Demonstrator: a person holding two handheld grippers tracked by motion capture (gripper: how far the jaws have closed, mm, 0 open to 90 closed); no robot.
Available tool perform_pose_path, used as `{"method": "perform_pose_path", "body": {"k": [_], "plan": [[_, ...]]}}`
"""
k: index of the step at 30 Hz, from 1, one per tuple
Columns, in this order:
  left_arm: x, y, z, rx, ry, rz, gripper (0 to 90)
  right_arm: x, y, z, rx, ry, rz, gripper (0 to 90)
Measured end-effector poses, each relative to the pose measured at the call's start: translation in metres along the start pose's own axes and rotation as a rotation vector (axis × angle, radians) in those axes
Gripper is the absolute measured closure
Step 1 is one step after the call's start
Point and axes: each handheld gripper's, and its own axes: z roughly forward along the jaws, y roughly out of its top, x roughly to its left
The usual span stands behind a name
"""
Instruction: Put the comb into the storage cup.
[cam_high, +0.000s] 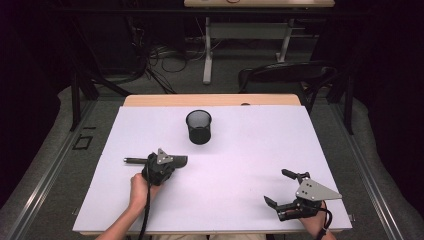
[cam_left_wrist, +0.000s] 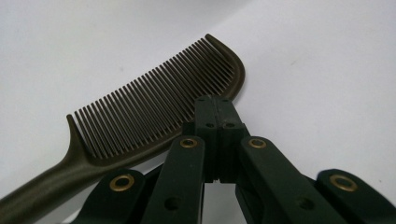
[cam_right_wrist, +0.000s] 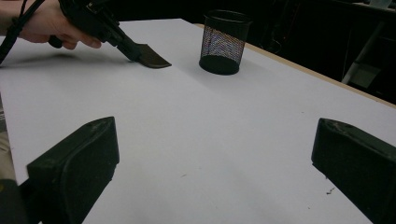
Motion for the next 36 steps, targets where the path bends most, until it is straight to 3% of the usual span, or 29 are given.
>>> {"method": "perform_pose_path", "body": {"k": [15,19,22,23,25,26,27,28,30,32,36], "plan": [[0.004,0.006,0.006,-0.009,0.016,-0.009,90.0,0.0,0.0,0.001,0.003,0.0,0.002,0.4],[0.004,0.006,0.0,-0.041,0.006,-0.005,88.3,0.0,0.0,0.001,0.004,0.001,0.002,0.4],[0.004,0.005,-0.011,-0.066,-0.013,0.001,69.7,0.0,0.0,0.001,0.005,0.001,0.002,0.4],[0.004,0.004,-0.014,-0.072,-0.019,0.001,69.7,0.0,0.0,0.001,0.005,0.001,0.002,0.4],[0.004,0.002,-0.022,-0.079,-0.036,0.006,61.0,0.0,0.0,0.001,0.005,0.003,0.004,0.4],[0.004,0.001,-0.026,-0.083,-0.044,0.001,51.7,0.0,0.0,0.001,0.005,0.002,0.001,0.4],[0.005,0.0,-0.03,-0.086,-0.049,0.003,51.7,0.0,0.0,0.001,0.005,0.002,0.001,0.4],[0.006,-0.001,-0.034,-0.095,-0.051,0.004,44.7,0.0,0.0,0.001,0.005,0.002,0.0,0.5],[0.008,-0.004,-0.041,-0.107,-0.058,0.003,41.5,0.0,0.0,0.001,0.005,0.002,0.001,0.5],[0.012,-0.007,-0.047,-0.115,-0.075,0.003,30.9,0.001,0.0,0.001,0.008,0.002,0.002,0.5],[0.018,-0.01,-0.057,-0.131,-0.072,0.014,21.1,0.0,0.0,0.001,0.007,0.001,0.002,0.5]]}}
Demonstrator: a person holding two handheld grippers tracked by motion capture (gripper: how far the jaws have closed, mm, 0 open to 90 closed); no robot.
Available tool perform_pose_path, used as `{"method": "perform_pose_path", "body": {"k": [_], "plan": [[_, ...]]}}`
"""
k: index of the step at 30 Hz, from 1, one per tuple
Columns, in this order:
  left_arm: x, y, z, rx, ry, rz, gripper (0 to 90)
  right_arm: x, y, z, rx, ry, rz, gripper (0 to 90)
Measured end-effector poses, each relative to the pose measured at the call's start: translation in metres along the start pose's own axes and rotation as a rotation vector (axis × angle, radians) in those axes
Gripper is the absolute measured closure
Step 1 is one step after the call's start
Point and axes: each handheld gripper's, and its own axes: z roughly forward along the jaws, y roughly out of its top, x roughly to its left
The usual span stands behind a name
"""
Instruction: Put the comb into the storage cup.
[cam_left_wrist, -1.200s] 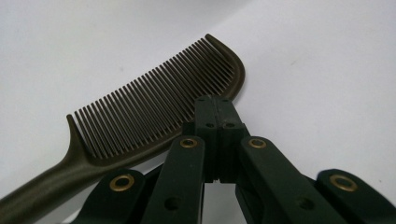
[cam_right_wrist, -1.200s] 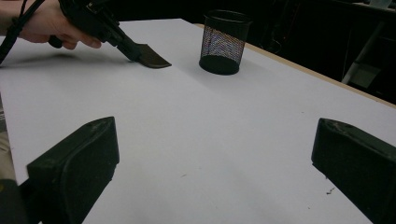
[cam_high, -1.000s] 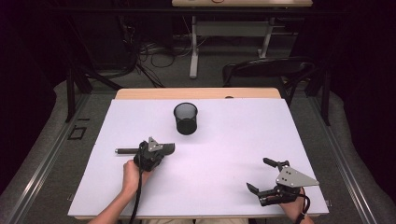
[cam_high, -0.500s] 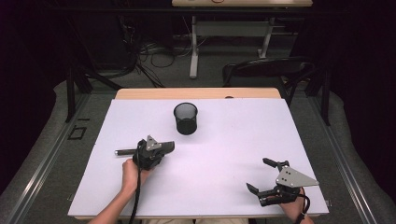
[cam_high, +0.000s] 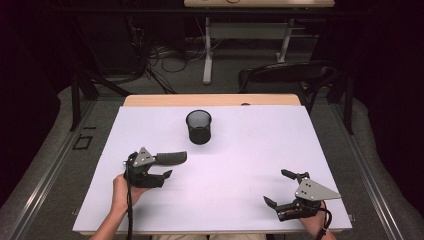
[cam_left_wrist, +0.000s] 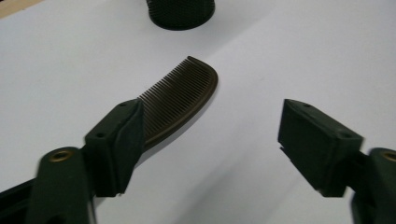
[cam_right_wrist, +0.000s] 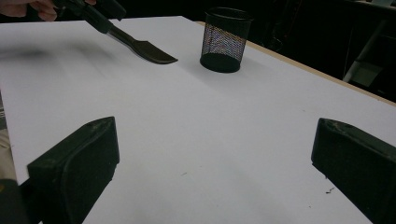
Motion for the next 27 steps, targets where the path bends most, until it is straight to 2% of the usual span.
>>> {"method": "perform_pose_path", "body": {"k": [5,8,13,27], "plan": [[0.005,0.002,-0.012,-0.017,-0.002,0.02,14.5,-0.001,0.0,0.0,0.006,0.001,-0.001,0.5],[0.01,0.002,-0.016,-0.011,0.009,0.028,6.7,-0.001,0.0,0.001,0.004,0.003,0.0,0.5],[0.02,0.002,-0.02,0.021,0.011,0.051,0.3,-0.001,-0.001,0.002,0.014,0.006,0.003,0.5],[0.054,0.01,-0.024,0.143,0.038,0.226,0.0,-0.001,-0.001,0.003,0.016,0.013,-0.001,0.4]]}}
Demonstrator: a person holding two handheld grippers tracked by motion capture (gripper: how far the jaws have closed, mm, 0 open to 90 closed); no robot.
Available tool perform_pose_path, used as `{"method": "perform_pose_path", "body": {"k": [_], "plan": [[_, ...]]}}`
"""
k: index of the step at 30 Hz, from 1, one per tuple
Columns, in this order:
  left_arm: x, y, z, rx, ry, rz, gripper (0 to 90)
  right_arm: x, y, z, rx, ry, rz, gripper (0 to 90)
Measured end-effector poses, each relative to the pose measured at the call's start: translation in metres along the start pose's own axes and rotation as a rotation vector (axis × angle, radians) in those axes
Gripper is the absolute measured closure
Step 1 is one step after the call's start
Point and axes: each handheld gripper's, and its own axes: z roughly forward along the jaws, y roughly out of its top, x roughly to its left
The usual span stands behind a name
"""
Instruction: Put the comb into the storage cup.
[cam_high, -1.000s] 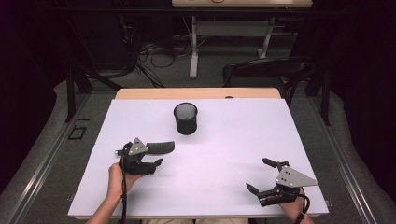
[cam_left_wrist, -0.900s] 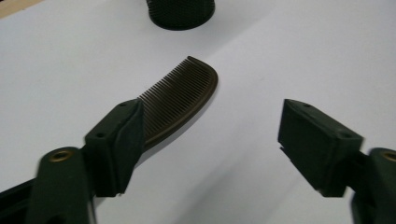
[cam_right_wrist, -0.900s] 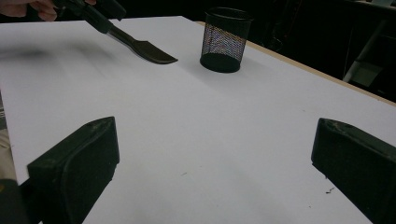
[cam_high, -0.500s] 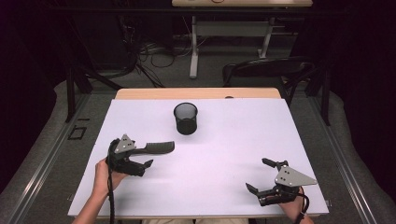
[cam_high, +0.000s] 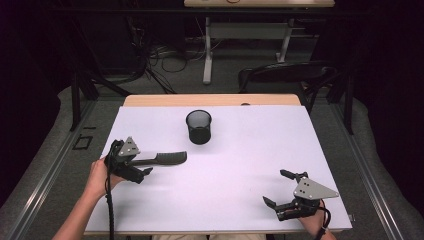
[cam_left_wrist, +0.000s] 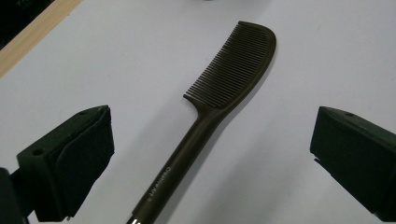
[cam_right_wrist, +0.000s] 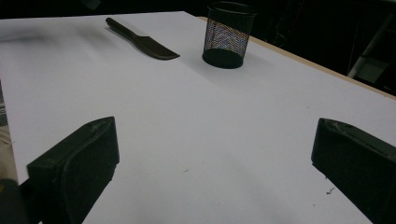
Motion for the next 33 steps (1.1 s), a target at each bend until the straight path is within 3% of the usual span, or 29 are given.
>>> {"method": "perform_pose_path", "body": {"k": [5,14,33], "plan": [[0.006,0.002,0.003,0.048,-0.013,0.073,0.0,0.0,0.0,0.0,0.003,0.004,0.0,0.4],[0.014,0.007,0.014,0.113,-0.033,0.155,0.0,0.0,0.0,0.001,0.011,0.011,0.002,0.4],[0.02,0.016,0.038,0.239,-0.058,0.27,0.0,0.0,-0.001,0.004,0.035,0.028,0.005,0.0]]}}
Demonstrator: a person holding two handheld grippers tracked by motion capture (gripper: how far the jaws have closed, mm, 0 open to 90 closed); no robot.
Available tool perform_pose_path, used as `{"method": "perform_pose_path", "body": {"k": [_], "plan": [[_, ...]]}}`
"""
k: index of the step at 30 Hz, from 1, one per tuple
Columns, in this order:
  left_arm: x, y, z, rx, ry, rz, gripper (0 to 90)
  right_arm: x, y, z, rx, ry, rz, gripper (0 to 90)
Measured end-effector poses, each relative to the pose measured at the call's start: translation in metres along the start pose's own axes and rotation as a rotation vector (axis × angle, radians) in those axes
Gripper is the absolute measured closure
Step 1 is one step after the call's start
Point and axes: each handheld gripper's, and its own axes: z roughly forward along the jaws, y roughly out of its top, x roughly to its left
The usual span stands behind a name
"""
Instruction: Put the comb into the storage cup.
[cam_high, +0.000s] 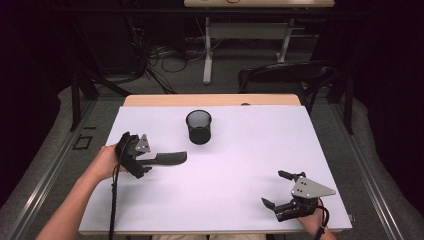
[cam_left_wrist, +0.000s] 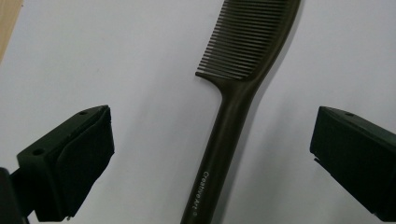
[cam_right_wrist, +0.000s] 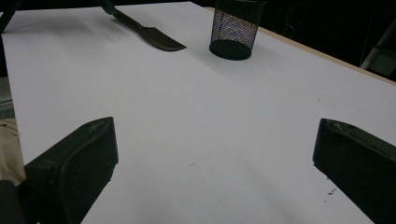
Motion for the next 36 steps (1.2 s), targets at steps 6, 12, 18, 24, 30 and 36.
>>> {"method": "perform_pose_path", "body": {"k": [6,12,18,24,30,36], "plan": [[0.004,0.0,0.005,0.033,-0.046,0.031,11.2,0.0,-0.001,0.001,0.0,0.006,0.003,0.0],[0.005,0.002,0.011,0.069,-0.087,0.065,28.6,0.0,-0.001,0.002,0.006,0.009,0.0,0.0],[0.008,0.003,0.016,0.108,-0.092,0.097,42.8,0.0,-0.001,0.003,0.017,0.017,0.006,0.0],[0.011,0.004,0.022,0.129,-0.128,0.121,57.7,0.0,-0.001,0.003,0.019,0.02,0.004,0.0],[0.017,0.012,0.023,0.126,-0.17,0.126,64.7,0.001,-0.001,0.004,0.02,0.024,0.002,0.0],[0.018,0.016,0.03,0.162,-0.216,0.14,67.1,0.001,-0.001,0.004,0.018,0.026,0.001,0.0]]}}
